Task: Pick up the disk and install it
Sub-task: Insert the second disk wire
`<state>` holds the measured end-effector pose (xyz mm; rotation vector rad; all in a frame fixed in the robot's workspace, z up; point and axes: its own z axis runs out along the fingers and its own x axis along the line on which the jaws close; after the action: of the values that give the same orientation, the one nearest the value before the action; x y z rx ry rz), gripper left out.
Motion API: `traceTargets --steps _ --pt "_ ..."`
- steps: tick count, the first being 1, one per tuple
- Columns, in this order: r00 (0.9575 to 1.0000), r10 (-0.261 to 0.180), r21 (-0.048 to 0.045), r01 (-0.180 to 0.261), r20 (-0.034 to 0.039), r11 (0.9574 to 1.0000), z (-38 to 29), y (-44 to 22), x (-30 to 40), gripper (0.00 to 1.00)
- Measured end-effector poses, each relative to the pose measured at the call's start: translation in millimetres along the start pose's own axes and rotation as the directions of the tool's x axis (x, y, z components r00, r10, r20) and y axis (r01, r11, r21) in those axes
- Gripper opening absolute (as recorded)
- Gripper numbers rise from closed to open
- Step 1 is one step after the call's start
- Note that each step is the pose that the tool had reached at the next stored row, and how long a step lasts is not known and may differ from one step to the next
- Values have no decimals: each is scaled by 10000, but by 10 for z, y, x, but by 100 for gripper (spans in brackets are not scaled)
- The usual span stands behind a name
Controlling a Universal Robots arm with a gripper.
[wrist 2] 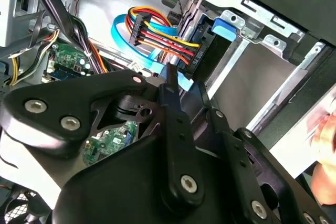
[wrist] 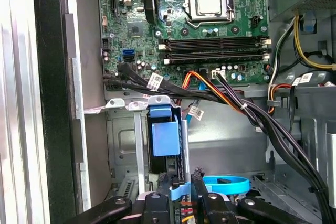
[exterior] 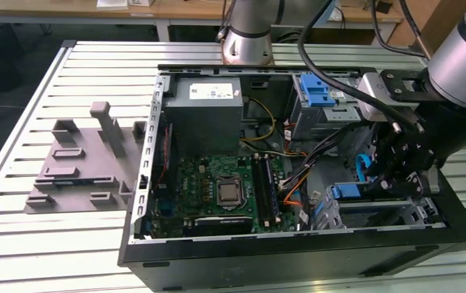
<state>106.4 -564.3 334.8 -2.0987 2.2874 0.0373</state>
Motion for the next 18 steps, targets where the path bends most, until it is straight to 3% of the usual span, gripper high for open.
traceTargets --steps 12,14,18 --pt "10000 1 -8 -1 6 10000 -96 -1 -4 30" --pt "10000 1 -8 -1 3 10000 -98 -1 -4 17" --pt "10000 1 -8 -1 2 10000 -99 -1 -4 11"
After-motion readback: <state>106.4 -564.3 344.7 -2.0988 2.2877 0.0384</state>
